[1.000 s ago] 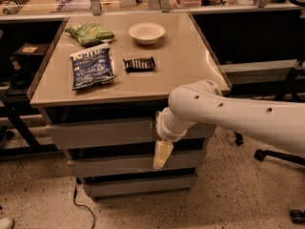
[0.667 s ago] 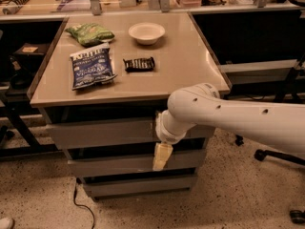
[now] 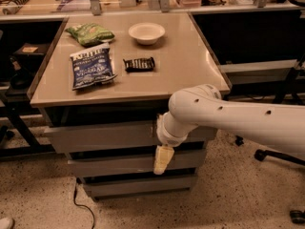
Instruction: Open top drawer
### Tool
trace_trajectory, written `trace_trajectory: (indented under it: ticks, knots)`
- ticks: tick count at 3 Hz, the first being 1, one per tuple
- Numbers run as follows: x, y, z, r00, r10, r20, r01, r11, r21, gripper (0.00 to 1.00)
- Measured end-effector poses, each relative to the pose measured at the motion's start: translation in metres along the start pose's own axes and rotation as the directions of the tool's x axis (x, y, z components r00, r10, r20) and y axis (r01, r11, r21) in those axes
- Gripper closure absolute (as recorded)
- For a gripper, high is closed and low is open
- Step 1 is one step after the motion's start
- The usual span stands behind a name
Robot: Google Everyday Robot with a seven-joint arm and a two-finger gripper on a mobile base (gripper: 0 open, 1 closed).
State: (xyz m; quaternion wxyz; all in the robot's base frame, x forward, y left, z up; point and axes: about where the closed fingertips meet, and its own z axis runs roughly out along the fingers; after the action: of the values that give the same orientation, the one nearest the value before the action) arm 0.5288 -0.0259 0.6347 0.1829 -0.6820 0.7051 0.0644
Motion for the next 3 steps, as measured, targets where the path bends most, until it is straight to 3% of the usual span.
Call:
trace_trajectory:
  ticks: [1,2,3]
  knots:
    - [0.003,0.013,-0.006,1.0,0.019,-0.007,-0.019,0.9996,-0.021,0.0]
    - [0.015,0.049,-0.026,0.997,0.071,-0.032,-0.073,0.9947,-0.072,0.0]
    - [0.015,0.049,-0.026,0.997,0.071,-0.032,-0.073,0.9947,-0.072,0.0]
